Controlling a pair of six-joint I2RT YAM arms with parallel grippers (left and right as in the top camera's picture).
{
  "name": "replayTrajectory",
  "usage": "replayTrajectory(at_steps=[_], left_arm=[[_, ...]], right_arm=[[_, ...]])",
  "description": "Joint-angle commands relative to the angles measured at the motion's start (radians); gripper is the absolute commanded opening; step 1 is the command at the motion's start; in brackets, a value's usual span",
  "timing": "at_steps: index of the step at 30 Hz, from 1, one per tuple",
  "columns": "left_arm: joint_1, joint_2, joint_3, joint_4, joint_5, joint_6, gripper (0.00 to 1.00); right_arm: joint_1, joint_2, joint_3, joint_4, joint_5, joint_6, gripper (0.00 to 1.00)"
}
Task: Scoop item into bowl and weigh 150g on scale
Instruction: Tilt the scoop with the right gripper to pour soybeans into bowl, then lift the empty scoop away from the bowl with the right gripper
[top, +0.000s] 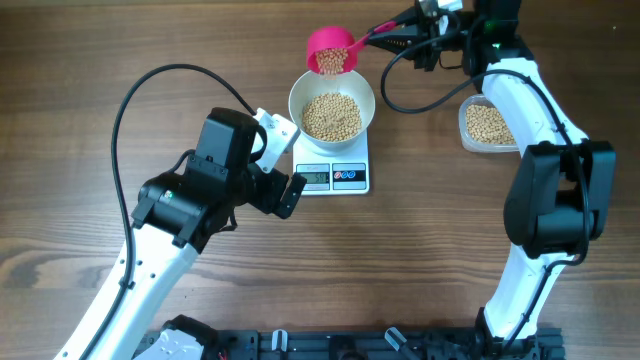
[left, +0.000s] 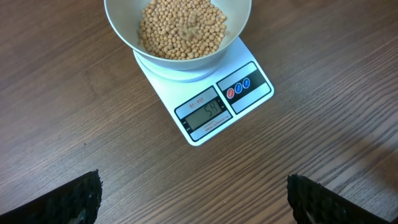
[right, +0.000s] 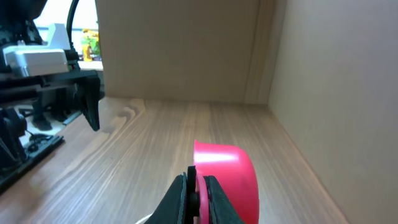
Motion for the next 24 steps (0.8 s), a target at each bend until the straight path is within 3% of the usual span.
replayTrajectory(at_steps=[1, 8, 14, 17, 20, 24], left_arm=[[0.006, 0.000, 0.002, 0.003, 0.011, 0.020, 1.00], [0.006, 0.000, 0.002, 0.003, 0.011, 0.020, 1.00], [0.006, 0.000, 0.002, 0.003, 0.011, 0.020, 1.00], [0.006, 0.000, 0.002, 0.003, 0.011, 0.020, 1.00], [0.006, 0.000, 0.002, 0.003, 0.011, 0.020, 1.00], [0.006, 0.000, 0.002, 0.003, 0.011, 0.020, 1.00]], right_arm=[[0.004, 0.004, 0.013, -0.002, -0.013, -0.114, 0.04], [0.004, 0.004, 0.013, -0.008, -0.013, -0.356, 0.04], [0.004, 0.004, 0.013, -0.024, -0.013, -0.340, 0.04], [-0.001, 0.003, 0.013, 0.016, -0.013, 0.060, 0.04], [-0.013, 0.003, 0.013, 0.093, -0.012, 0.657, 0.04], [-0.045, 0.003, 0.013, 0.262, -0.020, 1.184, 0.04]])
